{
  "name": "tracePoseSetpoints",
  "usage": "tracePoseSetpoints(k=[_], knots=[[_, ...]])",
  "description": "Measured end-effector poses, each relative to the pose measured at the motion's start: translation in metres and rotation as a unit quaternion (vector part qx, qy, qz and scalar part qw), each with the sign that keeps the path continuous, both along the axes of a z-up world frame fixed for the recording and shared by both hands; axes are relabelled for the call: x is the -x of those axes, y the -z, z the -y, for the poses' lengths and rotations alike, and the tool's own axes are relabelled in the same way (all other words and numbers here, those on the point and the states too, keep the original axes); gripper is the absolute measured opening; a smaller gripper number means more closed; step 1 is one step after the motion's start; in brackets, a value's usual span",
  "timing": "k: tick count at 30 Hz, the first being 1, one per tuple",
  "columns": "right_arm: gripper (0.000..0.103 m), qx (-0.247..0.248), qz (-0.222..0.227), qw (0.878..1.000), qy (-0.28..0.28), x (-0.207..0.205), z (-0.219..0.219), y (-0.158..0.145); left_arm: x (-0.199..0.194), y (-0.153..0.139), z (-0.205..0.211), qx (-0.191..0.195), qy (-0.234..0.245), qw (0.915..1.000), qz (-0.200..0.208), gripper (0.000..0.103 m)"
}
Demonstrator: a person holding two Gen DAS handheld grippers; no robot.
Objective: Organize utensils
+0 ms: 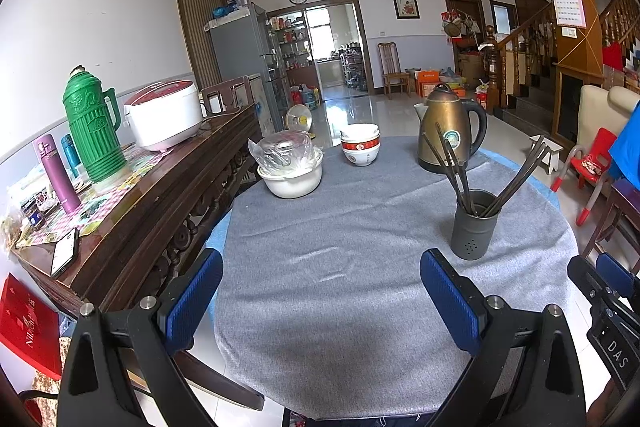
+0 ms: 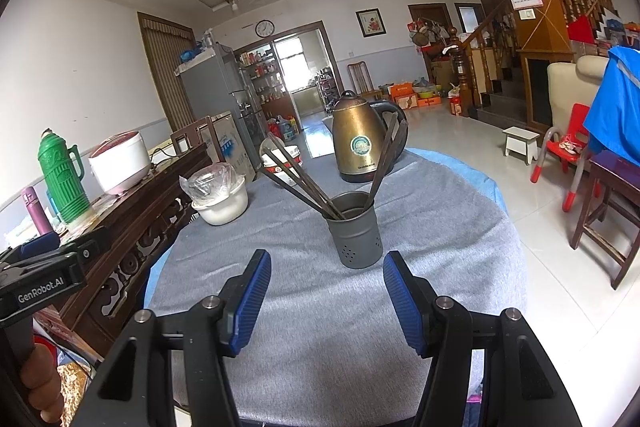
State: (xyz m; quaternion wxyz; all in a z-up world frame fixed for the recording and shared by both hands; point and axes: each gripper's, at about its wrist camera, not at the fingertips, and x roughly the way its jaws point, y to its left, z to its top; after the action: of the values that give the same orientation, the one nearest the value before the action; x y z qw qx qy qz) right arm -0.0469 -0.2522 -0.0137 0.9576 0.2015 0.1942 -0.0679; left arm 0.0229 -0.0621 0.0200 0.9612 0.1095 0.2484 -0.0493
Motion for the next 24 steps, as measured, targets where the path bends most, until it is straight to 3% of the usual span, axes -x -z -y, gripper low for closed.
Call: tracePoseSetpoints(k=[24], knots=[[0.063, 0.010, -0.008, 1.000, 0.015, -0.025, 0.024, 0.000, -0.033, 0.008, 0.012, 0.005, -0.001, 0.9997, -0.025, 0.099]])
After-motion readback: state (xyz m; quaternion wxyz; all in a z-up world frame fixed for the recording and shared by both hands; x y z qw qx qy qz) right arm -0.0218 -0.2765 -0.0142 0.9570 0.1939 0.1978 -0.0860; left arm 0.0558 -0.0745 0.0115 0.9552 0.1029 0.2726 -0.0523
